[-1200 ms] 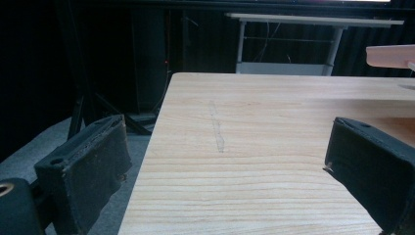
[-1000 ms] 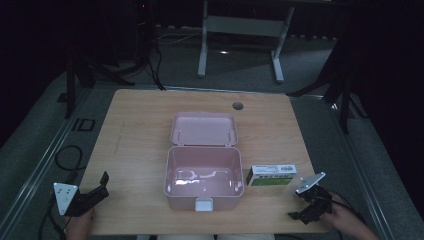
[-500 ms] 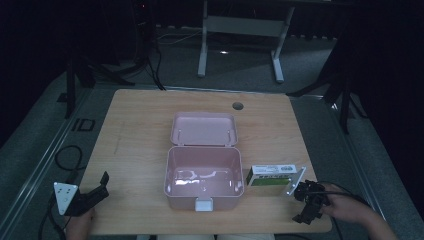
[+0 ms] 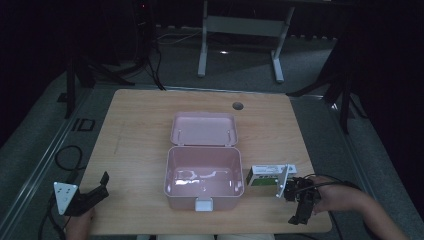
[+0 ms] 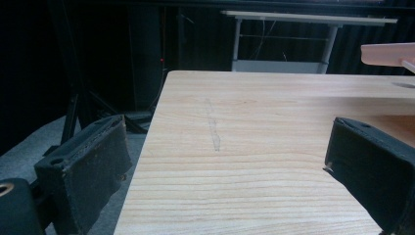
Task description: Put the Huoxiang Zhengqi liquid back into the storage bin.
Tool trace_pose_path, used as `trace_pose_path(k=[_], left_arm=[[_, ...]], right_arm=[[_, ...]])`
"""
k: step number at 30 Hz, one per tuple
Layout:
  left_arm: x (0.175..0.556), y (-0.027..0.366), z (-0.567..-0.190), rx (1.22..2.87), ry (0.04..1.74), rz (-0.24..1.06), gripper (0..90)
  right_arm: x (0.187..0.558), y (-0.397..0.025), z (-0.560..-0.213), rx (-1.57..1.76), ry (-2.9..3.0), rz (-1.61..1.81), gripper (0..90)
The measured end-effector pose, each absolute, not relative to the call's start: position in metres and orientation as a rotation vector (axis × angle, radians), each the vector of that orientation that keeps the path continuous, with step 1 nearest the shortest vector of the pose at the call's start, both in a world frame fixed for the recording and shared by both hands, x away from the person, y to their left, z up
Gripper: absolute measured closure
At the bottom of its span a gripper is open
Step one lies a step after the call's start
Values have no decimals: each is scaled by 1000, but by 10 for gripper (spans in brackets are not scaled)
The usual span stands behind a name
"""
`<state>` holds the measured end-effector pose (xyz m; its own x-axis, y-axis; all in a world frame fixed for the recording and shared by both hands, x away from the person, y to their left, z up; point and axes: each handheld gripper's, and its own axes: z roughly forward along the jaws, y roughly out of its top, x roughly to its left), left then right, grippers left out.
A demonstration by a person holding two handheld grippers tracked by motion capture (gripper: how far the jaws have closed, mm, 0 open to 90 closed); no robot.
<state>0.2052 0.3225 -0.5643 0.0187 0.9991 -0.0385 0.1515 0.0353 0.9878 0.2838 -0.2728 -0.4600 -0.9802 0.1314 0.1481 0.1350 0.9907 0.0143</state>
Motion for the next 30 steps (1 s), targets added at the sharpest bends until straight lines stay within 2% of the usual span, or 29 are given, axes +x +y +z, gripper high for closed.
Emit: trace_pose_path(k=[13, 20, 24, 30], left_arm=[[205, 323, -564, 1304, 1320, 1081, 32], [205, 323, -564, 1306, 1320, 1084, 32], [205, 323, -564, 1307, 1319, 1083, 32], [206, 323, -564, 1307, 1317, 1078, 32]], right_arm=[[305, -260, -418, -187, -3077, -52, 135], [325, -252, -401, -125, -3131, -47, 176], [333, -248, -398, -98, -3143, -33, 188], [352, -241, -401, -70, -3155, 17, 253]])
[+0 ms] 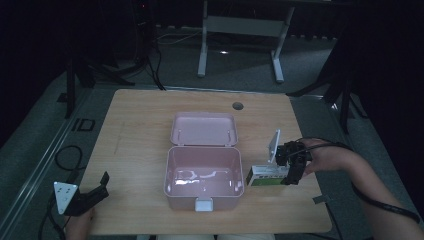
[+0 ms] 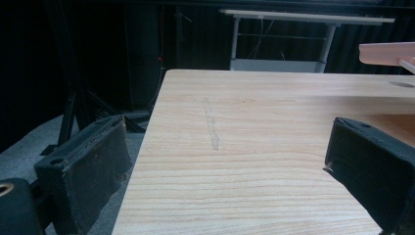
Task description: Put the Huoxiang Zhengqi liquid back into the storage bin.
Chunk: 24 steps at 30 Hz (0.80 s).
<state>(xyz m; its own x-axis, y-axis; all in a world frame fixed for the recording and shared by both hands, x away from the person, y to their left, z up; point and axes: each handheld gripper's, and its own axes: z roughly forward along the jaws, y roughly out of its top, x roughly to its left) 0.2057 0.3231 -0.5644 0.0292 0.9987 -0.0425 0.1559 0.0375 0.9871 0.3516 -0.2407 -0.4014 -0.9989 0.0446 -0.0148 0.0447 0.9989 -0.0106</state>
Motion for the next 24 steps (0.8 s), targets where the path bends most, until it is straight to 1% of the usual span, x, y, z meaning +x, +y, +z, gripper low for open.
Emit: trace_pose_path(k=[1, 3, 4, 8, 14, 18, 20, 24], left_arm=[[206, 323, -564, 1309, 1317, 1077, 32], [206, 323, -564, 1308, 1317, 1075, 32], [206, 323, -564, 1308, 1316, 1075, 32], [206, 323, -564, 1309, 1316, 1074, 32], [206, 323, -564, 1310, 1314, 1071, 32], [206, 323, -564, 1314, 1315, 1071, 32], [206, 323, -564, 1312, 1314, 1070, 32], [206, 324, -564, 1312, 1315, 1068, 32]], right_arm=[[355, -239, -403, 66, 3114, -22, 275], [359, -238, -405, 65, 3116, -31, 284], [361, -237, -406, 56, 3108, -34, 307], [367, -232, -414, 43, 3117, -41, 343], [376, -229, -427, 43, 3128, -71, 452], [379, -228, -434, 54, 3135, -82, 455], [380, -226, -442, 48, 3147, -101, 547], [381, -224, -449, 34, 3161, -115, 585]])
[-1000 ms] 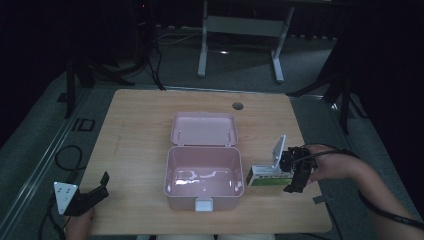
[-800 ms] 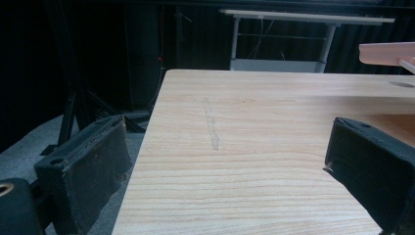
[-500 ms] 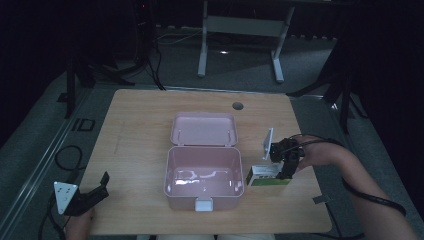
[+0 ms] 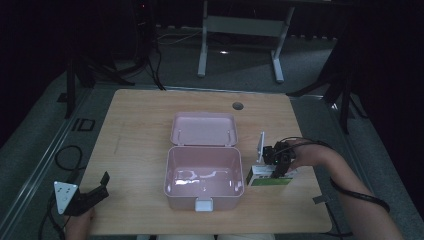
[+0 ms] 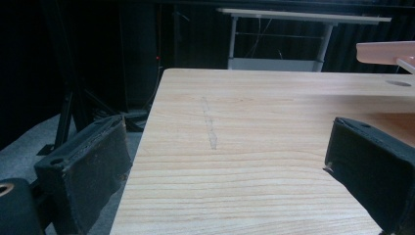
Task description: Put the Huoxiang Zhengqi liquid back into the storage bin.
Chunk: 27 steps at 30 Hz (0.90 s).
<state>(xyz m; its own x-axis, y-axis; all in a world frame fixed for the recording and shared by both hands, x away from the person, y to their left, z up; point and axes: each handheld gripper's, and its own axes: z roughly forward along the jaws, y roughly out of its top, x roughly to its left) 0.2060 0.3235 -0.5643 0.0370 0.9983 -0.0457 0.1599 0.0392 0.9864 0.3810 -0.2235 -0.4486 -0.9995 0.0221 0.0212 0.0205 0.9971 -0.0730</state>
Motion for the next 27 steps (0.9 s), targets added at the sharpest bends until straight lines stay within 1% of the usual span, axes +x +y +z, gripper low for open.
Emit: trace_pose_path(k=[3, 8, 14, 21, 27], left_arm=[[206, 324, -564, 1312, 1315, 1067, 32], [206, 324, -564, 1310, 1315, 1068, 32], [206, 324, -564, 1312, 1316, 1067, 32], [206, 323, -564, 1314, 1317, 1069, 32], [206, 324, -564, 1313, 1317, 1069, 32]], right_arm=[[381, -222, -448, -27, -3121, 126, 618], [382, -220, -447, -52, -3110, 166, 620], [380, -219, -439, -43, -3108, 136, 621], [373, -218, -420, -41, -3108, 99, 622], [367, -217, -406, -47, -3092, 140, 622]])
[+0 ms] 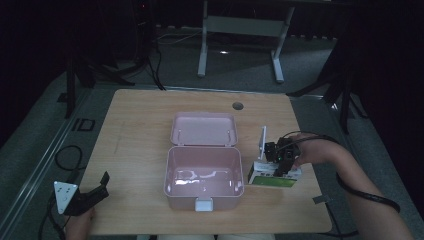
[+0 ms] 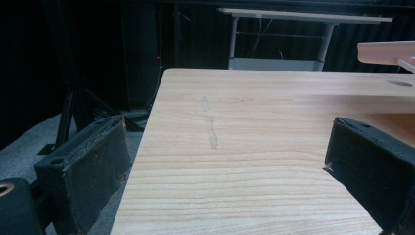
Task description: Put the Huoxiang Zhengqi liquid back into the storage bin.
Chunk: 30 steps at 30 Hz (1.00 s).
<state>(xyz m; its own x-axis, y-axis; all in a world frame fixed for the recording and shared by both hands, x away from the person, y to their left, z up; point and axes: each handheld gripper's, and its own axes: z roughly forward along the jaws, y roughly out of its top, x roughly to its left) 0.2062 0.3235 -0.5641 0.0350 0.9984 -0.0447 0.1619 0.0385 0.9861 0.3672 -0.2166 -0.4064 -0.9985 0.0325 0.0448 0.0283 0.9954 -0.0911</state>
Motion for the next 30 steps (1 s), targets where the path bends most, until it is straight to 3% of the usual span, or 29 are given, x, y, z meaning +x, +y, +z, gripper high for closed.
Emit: trace_pose_path(k=[30], left_arm=[[206, 324, -564, 1314, 1318, 1068, 32]], right_arm=[[338, -199, -313, -105, -3116, 121, 622]])
